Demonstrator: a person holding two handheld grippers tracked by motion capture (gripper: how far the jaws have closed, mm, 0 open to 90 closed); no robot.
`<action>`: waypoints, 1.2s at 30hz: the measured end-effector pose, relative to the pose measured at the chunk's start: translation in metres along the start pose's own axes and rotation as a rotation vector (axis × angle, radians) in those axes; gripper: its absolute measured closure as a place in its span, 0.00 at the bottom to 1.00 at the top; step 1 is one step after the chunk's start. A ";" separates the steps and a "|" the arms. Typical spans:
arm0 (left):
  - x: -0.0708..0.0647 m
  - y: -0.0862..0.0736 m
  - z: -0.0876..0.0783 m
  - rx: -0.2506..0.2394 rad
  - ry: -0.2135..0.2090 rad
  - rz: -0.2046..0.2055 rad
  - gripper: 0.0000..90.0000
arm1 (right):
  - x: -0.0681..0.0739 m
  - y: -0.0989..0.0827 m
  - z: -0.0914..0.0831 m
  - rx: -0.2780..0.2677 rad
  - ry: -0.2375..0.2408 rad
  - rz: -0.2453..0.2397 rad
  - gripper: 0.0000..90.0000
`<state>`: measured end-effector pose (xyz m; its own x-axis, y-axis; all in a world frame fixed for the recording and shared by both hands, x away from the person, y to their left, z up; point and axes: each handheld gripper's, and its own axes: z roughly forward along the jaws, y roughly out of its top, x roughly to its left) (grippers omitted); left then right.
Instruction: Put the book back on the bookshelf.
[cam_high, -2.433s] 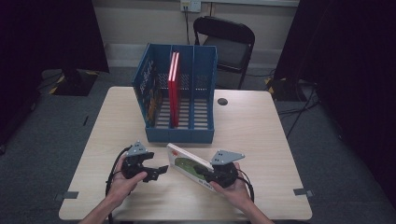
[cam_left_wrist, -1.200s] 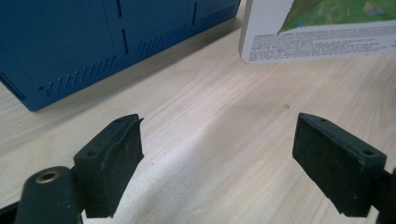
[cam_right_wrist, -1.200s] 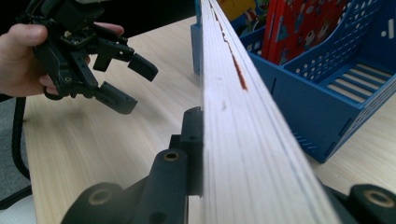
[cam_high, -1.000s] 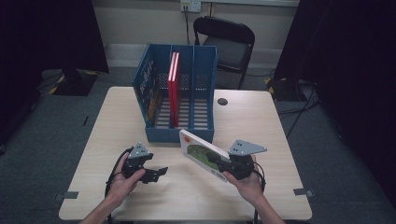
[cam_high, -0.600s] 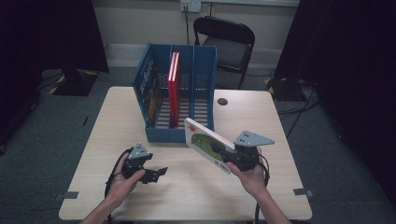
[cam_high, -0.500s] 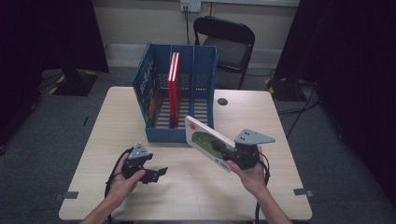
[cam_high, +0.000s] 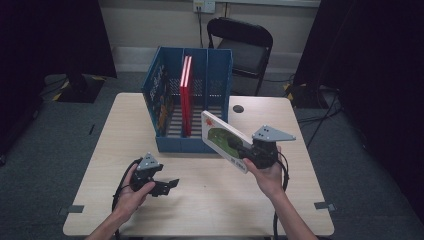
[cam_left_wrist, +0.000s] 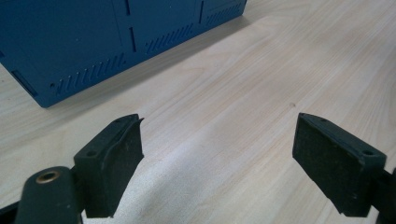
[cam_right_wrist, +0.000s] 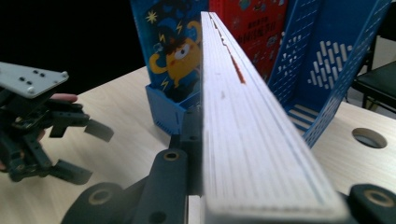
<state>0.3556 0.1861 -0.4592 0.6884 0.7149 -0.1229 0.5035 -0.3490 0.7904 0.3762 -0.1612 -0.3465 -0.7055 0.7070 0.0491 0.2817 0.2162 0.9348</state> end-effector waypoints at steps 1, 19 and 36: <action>0.000 0.000 0.000 0.000 -0.001 -0.005 0.18 | 0.000 0.000 0.000 0.000 0.000 0.000 0.85; -0.001 0.000 -0.001 0.001 -0.001 -0.002 0.18 | -0.015 0.015 0.029 -0.015 -0.124 0.038 0.85; -0.001 0.000 0.000 0.005 -0.012 -0.006 0.18 | -0.030 0.027 0.063 0.006 -0.238 0.094 0.85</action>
<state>0.3548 0.1856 -0.4593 0.6918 0.7095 -0.1345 0.5099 -0.3481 0.7867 0.4461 -0.1338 -0.3454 -0.5037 0.8624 0.0509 0.3429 0.1455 0.9280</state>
